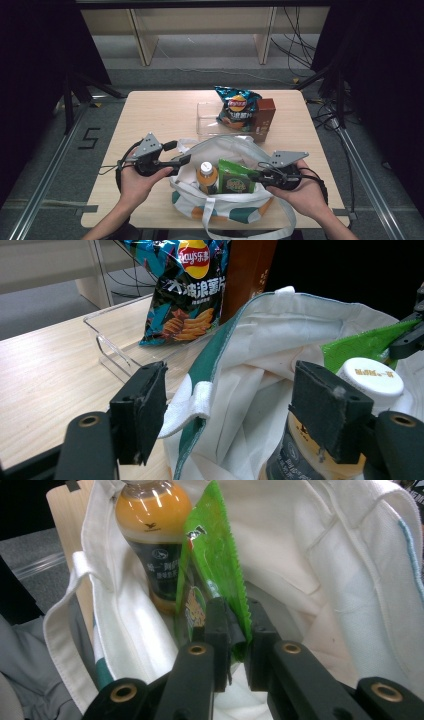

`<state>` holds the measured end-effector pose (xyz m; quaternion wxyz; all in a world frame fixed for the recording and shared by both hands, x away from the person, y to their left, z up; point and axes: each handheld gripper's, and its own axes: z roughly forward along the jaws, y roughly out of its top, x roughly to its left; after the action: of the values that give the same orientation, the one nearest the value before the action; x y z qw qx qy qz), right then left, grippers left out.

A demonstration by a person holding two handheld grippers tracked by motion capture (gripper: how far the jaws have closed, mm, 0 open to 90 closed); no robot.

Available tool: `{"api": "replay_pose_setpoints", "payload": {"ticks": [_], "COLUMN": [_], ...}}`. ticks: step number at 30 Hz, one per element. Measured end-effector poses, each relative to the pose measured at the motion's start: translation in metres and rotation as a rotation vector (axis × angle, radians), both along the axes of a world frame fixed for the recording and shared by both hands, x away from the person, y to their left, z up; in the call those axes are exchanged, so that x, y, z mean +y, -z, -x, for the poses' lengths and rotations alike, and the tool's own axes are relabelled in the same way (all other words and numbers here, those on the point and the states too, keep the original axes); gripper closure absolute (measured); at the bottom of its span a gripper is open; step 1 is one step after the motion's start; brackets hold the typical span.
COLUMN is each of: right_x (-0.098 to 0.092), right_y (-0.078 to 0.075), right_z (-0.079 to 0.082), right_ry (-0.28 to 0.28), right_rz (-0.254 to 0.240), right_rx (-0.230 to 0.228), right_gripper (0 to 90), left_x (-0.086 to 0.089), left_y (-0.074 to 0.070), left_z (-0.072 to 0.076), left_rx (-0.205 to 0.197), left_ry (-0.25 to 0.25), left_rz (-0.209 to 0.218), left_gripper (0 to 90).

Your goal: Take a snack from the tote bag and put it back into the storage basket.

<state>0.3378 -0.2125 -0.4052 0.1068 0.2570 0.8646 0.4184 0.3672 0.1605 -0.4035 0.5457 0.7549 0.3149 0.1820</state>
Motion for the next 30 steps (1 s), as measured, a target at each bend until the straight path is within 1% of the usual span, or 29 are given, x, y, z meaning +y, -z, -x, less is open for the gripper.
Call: {"api": "replay_pose_setpoints", "payload": {"ticks": [1,2,3,5,7,8,10,11,12,14,15,16,18,19,23,24,25,27,28,29,30], "right_x": [0.0,0.001,0.001,0.001,0.0,0.0,0.001,0.002,0.002,0.001,0.001,0.002,0.001,0.001,-0.002,-0.001,-0.002,-0.002,-0.002,-0.003,-0.002], "right_y": [0.0,0.0,0.0,-0.001,-0.001,0.0,0.0,0.0,0.0,-0.001,-0.001,-0.002,-0.003,-0.003,-0.007,-0.007,-0.008,-0.009,-0.01,-0.011,-0.012], "right_z": [0.0,0.001,0.001,0.001,0.001,0.001,0.002,0.004,0.003,0.004,0.003,0.005,0.005,0.005,0.004,0.005,0.004,0.006,0.006,0.004,0.006], "right_ry": [-0.003,0.005,-0.002,-0.001,0.0,0.0,0.002,0.016,0.01,0.017,0.017,0.02,0.024,0.014,0.021,0.025,0.012,0.033,0.033,0.017,0.023], "right_rz": [0.005,0.004,0.01,0.012,0.005,0.0,-0.003,-0.013,-0.012,-0.011,-0.012,-0.019,-0.025,-0.033,-0.027,-0.04,-0.038,-0.051,-0.05,-0.044,-0.051], "right_rx": [-0.004,0.007,-0.007,-0.011,-0.02,-0.037,-0.028,-0.027,-0.041,-0.045,-0.06,-0.049,-0.061,-0.067,-0.089,-0.085,-0.089,-0.081,-0.087,-0.117,-0.088], "right_gripper": [85.1,85.8,86.7,88.4,89.2,89.5,89.9,90.0,90.0,90.0,90.0,90.0,90.0,90.0,90.0,90.0,90.0,90.0,90.0,90.0,90.0], "left_x": [0.0,0.0,0.0,0.0,0.0,0.0,0.0,0.0,0.0,0.0,0.0,0.0,0.0,0.001,0.0,0.0,0.001,0.001,0.001,0.001,0.001], "left_y": [0.0,0.0,0.0,0.0,0.0,0.0,0.0,0.0,0.0,0.0,0.0,0.0,0.0,0.0,0.0,0.0,0.0,0.0,0.0,0.0,0.0], "left_z": [0.0,0.0,0.0,0.0,0.0,0.0,0.0,0.0,0.0,0.0,0.0,0.0,0.0,0.0,0.0,0.0,0.0,0.0,0.0,0.0,0.0], "left_rx": [0.001,0.0,0.0,-0.001,-0.001,0.0,-0.001,-0.001,-0.002,0.001,0.005,0.003,0.004,0.001,0.0,0.004,0.004,0.003,0.003,0.001,0.001], "left_ry": [0.0,0.0,0.0,0.0,-0.001,-0.002,0.0,-0.001,-0.001,-0.003,-0.007,-0.006,-0.007,-0.005,-0.004,-0.008,-0.008,-0.009,-0.009,-0.009,-0.009], "left_rz": [-0.001,-0.001,-0.001,0.001,0.002,0.001,-0.001,0.0,-0.001,0.003,0.007,0.006,0.007,0.004,0.003,0.007,0.006,0.006,0.006,0.005,0.005], "left_gripper": [29.6,29.6,29.6,29.6,29.6,29.6,29.7,29.7,29.6,29.6,29.7,29.7,29.7,29.7,29.7,29.7,29.7,29.7,29.7,29.7,29.7]}}
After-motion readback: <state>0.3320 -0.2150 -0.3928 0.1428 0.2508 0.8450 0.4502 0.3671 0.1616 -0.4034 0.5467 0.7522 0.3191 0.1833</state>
